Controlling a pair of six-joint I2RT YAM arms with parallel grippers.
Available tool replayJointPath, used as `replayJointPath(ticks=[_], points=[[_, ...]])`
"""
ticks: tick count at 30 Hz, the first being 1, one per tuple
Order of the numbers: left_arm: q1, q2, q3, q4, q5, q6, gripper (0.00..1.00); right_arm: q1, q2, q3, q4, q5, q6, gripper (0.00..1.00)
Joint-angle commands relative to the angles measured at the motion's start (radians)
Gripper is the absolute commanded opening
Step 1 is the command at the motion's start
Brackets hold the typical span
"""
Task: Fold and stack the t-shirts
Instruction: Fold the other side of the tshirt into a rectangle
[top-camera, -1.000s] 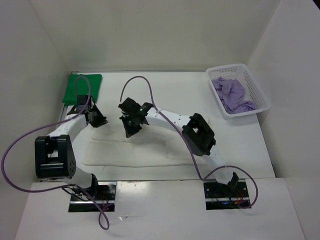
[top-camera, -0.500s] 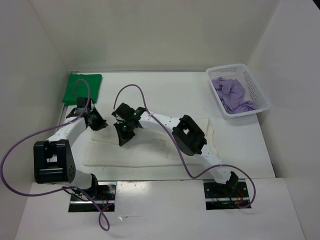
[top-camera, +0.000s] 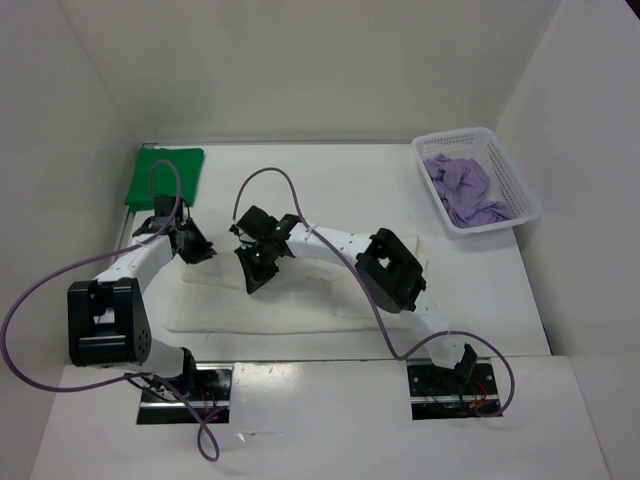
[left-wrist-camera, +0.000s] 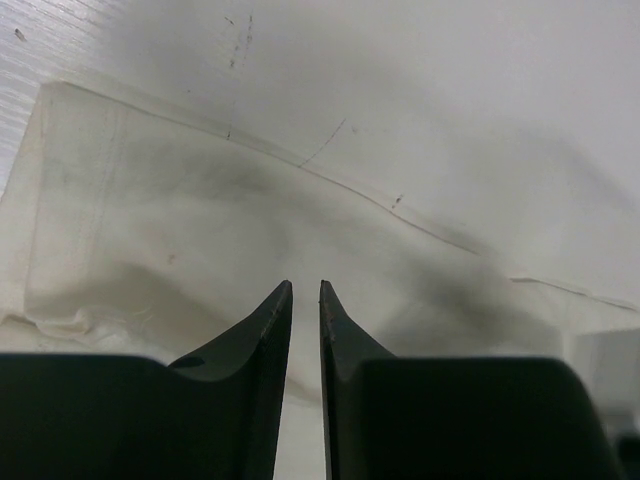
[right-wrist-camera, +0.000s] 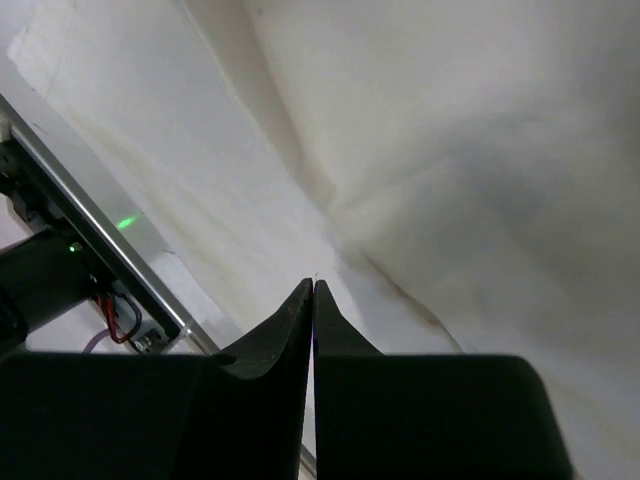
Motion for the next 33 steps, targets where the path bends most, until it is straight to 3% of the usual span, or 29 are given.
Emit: replayJointPath(ticks=[1, 4, 14, 21, 24, 28, 33], points=[[0.006, 0.034, -0.009, -0.004, -0.01, -0.018, 0.24, -0.049, -0.14, -0.034, 0.059, 0.075, -0.012, 0.05], [0.031, 0.094, -0.018, -0.017, 0.018, 0.005, 0.24, -0.076, -0.184, -0.112, 0.07, 0.102, -0.003, 0.05], [0.071, 0.062, 0.009, -0.174, 0.039, 0.05, 0.26, -0.222, -0.319, -0.315, 0.123, 0.225, 0.006, 0.08], [0.178, 0.003, -0.043, -0.295, 0.256, 0.004, 0.29, -0.233, -0.338, -0.37, 0.105, 0.259, 0.006, 0.09], [0.221, -0.065, -0.066, -0.297, 0.283, -0.029, 0.29, -0.233, -0.37, -0.418, 0.096, 0.268, 0.006, 0.09], [0.221, -0.076, -0.066, -0.229, 0.344, -0.041, 0.29, -0.233, -0.443, -0.441, 0.107, 0.268, 0.017, 0.25], [0.15, -0.122, -0.035, -0.247, 0.203, -0.001, 0.34, -0.233, -0.434, -0.459, 0.075, 0.268, 0.017, 0.4]])
